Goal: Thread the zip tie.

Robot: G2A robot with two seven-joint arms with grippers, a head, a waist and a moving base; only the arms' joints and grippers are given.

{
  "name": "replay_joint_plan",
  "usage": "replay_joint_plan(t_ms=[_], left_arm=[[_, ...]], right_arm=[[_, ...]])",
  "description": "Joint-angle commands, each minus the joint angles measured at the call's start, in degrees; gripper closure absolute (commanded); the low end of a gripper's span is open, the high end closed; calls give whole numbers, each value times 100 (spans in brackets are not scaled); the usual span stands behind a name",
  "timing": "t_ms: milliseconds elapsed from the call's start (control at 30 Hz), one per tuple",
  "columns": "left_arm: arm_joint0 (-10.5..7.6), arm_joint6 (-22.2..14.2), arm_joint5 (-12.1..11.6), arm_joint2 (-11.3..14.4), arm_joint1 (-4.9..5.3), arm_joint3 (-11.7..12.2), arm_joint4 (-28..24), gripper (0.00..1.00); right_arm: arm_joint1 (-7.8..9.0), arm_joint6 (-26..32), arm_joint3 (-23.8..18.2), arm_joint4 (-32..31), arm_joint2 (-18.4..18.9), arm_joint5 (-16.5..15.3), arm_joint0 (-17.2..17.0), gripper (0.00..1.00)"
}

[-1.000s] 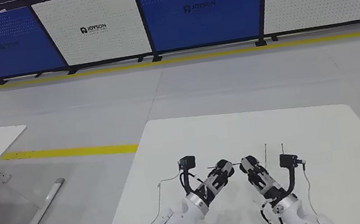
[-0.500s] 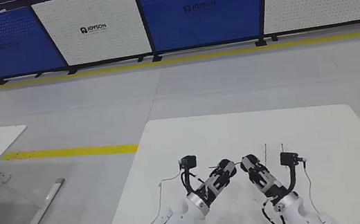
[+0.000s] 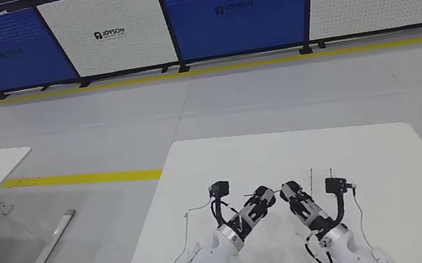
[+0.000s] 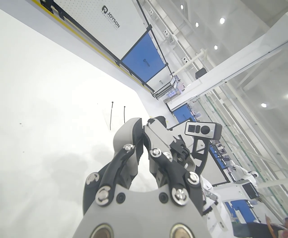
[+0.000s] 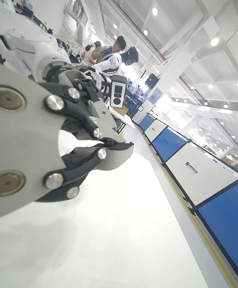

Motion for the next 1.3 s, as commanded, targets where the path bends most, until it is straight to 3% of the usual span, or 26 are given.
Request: replay_joint_plan(t_ms=[0, 200, 233, 267, 333, 400, 567, 667, 700, 767, 800, 1267], left_arm=[[4, -29, -4, -4, 4, -9, 13, 100], [11, 49, 47, -12, 5, -24, 102, 100], [9, 62, 64, -12, 4, -17, 104, 100], [3, 77, 93, -11, 1, -12, 97, 100], [-4, 111, 154, -10, -5, 4, 70, 100], [-25, 238, 325, -12, -24, 15, -18, 100], [-92, 289, 421, 25, -49, 57, -89, 100], [-100, 296, 443, 38, -54, 56, -73, 100], [-100, 297, 448, 43, -55, 51, -66, 100], [-98, 300, 451, 50, -58, 43, -53, 100], [-97, 301, 451, 54, -59, 39, -49, 100], [-69, 240, 321, 157, -68, -53, 113, 100]], right_arm=[[0, 8, 5, 0, -3, 1, 10, 100], [-4, 2, 11, 22, -20, 20, 24, 100], [-5, 4, 10, 40, -17, 28, 25, 79], [-4, 13, 11, 55, -12, 36, 29, 69], [-3, 26, 14, 63, -5, 41, 34, 59], [1, 56, 17, 27, 1, 45, 43, 58], [8, 80, 17, -73, -5, 52, 53, 60], [10, 55, 2, -92, -3, 43, 44, 67], [10, 41, -5, -90, 1, 37, 37, 73], [13, 18, -18, -90, 14, 22, 22, 95], [15, 12, -24, -89, 21, 14, 16, 100], [30, -14, -53, -168, 43, -11, -37, 100]])
